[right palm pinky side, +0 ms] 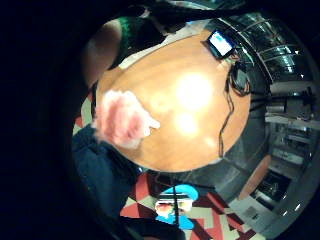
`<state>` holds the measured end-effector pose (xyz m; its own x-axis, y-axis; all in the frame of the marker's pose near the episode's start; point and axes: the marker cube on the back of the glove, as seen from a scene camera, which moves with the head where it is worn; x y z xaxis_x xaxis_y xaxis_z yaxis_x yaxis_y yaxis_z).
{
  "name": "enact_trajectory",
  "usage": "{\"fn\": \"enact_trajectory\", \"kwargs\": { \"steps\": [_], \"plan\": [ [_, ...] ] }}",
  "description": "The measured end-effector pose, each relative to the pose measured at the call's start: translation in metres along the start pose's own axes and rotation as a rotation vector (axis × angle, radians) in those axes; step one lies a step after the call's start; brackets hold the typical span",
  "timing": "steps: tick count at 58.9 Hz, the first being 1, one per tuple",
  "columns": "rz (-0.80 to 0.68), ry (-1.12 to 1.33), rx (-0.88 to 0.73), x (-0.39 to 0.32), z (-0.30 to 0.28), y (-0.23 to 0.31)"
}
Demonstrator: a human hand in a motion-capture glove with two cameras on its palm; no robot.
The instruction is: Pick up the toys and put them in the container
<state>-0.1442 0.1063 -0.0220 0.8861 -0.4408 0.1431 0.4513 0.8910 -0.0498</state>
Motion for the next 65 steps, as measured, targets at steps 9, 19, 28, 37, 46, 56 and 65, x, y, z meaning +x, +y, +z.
{"fn": "enact_trajectory", "kwargs": {
  "steps": [9,19,28,37,46,56,65],
  "plan": [
    [-0.018,0.013,0.111,0.001,0.019,-0.006],
    [-0.069,0.016,0.282,-0.004,0.034,-0.03],
    [-0.107,0.077,0.334,-0.011,0.049,-0.039],
    [-0.115,0.063,0.358,-0.014,0.047,-0.039],
    [-0.144,0.027,0.392,-0.017,0.034,-0.03],
    [-0.095,-0.019,0.202,-0.012,0.03,-0.021],
    [-0.084,0.005,0.085,-0.008,0.037,-0.014]
  ]
}}
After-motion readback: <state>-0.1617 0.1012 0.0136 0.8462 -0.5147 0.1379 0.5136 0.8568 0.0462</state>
